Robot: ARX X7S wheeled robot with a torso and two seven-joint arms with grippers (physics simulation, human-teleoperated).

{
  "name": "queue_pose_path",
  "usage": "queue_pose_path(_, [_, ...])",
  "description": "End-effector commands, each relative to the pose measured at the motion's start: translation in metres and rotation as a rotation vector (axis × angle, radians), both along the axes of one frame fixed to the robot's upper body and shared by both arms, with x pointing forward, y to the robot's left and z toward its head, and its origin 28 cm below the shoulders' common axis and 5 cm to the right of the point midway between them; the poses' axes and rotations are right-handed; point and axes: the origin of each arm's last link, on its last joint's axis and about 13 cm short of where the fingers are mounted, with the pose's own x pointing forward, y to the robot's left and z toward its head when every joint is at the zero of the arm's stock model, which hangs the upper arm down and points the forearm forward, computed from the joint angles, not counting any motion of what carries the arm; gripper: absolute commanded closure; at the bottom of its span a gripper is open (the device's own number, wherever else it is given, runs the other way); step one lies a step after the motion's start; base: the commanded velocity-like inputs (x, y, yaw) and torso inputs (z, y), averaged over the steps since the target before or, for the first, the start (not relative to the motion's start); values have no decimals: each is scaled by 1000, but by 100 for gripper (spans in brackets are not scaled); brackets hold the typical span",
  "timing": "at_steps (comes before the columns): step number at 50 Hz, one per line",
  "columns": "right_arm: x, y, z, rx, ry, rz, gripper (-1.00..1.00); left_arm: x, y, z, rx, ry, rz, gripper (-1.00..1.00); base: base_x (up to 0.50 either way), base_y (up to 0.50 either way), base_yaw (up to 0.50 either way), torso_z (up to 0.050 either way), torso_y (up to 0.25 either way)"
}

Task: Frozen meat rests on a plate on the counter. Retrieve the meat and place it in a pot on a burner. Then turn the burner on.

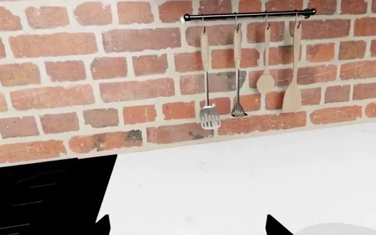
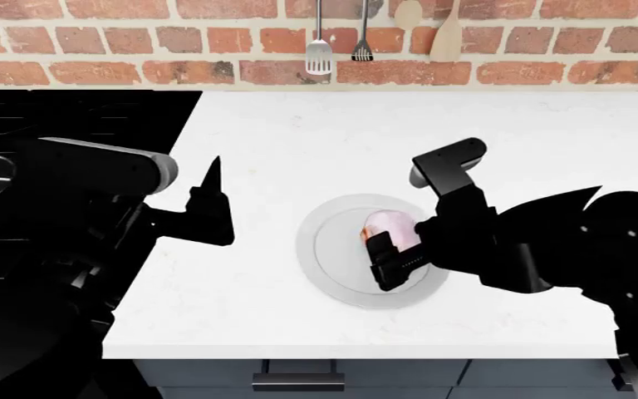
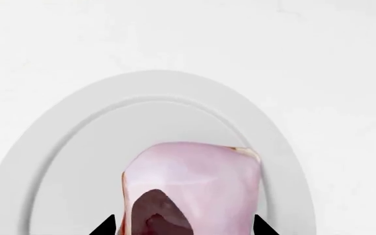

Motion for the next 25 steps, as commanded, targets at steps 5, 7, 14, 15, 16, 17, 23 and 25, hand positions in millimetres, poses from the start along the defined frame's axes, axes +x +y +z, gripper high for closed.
queue_pose_path(5, [0,0,1,-4,-10,-28,100,-1,0,0,-9,-1,2,-100,0,0,0,0,0])
queue_pose_path(7, [-2,1,2,-7,-17,-31,100,-3,0,1,-11,-4,2,-100,0,0,0,0,0])
queue_pose_path(14, [-9,2,10,-19,-50,-43,100,-9,1,5,-18,-19,2,-100,0,0,0,0,0])
queue_pose_path(15, [-10,2,12,-20,-57,-44,100,-11,2,6,-19,-22,3,-100,0,0,0,0,0])
queue_pose_path(16, [-12,2,15,-21,-67,-45,100,-13,2,7,-20,-27,3,-100,0,0,0,0,0])
queue_pose_path(17, [-15,2,17,-21,-76,-45,100,-15,2,8,-22,-31,4,-100,0,0,0,0,0])
queue_pose_path(23, [-30,4,36,-21,-141,-45,100,-29,4,18,-30,-69,5,-100,0,0,0,0,0])
queue_pose_path(25, [-37,5,44,-21,-166,-41,100,-34,5,21,-35,-84,5,-100,0,0,0,0,0])
